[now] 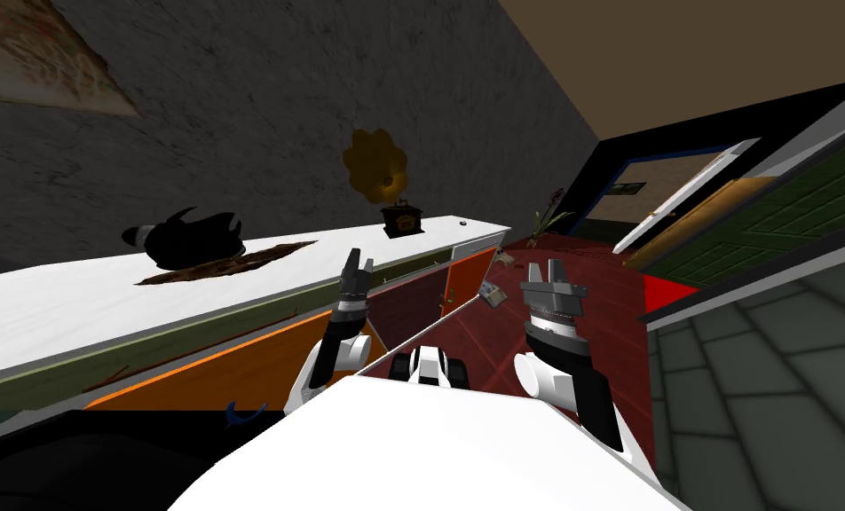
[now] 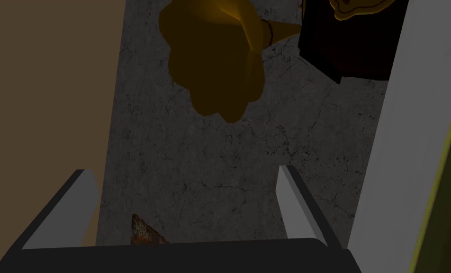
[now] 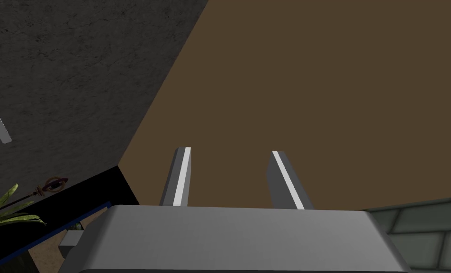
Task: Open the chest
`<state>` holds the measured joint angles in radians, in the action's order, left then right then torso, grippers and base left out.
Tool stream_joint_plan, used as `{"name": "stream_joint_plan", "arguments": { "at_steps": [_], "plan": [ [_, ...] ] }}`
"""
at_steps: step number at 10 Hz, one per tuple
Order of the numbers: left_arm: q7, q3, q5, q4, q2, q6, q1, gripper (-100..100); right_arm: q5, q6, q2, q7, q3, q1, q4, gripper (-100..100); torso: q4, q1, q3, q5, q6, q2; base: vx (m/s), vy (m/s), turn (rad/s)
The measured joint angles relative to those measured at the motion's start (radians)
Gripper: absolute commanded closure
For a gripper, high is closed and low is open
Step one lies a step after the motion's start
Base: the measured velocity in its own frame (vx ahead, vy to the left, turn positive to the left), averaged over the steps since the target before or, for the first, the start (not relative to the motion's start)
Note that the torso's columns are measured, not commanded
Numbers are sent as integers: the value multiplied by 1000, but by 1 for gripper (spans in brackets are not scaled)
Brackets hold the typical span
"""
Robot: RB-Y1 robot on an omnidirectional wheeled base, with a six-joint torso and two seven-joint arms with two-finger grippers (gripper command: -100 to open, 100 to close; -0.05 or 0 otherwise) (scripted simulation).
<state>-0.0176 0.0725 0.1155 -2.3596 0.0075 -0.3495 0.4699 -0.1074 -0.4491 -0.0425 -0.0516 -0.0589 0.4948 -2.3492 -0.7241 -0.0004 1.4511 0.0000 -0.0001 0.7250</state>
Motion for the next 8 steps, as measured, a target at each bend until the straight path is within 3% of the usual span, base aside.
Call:
{"name": "stream_joint_plan", "arguments": {
  "at_steps": [5, 8],
  "plan": [
    [3, -20, -15, 10, 111, 24, 8, -100, 0, 0, 0, 0, 0, 0, 0, 0, -11, 0, 26, 1, 0, 10, 26, -62, 90],
    [3, -44, -31, 27, 138, 53, 14, -100, 0, 0, 0, 0, 0, 0, 0, 0, -4, 1, 30, 4, 3, 2, 37, -129, 114]
  ]
}}
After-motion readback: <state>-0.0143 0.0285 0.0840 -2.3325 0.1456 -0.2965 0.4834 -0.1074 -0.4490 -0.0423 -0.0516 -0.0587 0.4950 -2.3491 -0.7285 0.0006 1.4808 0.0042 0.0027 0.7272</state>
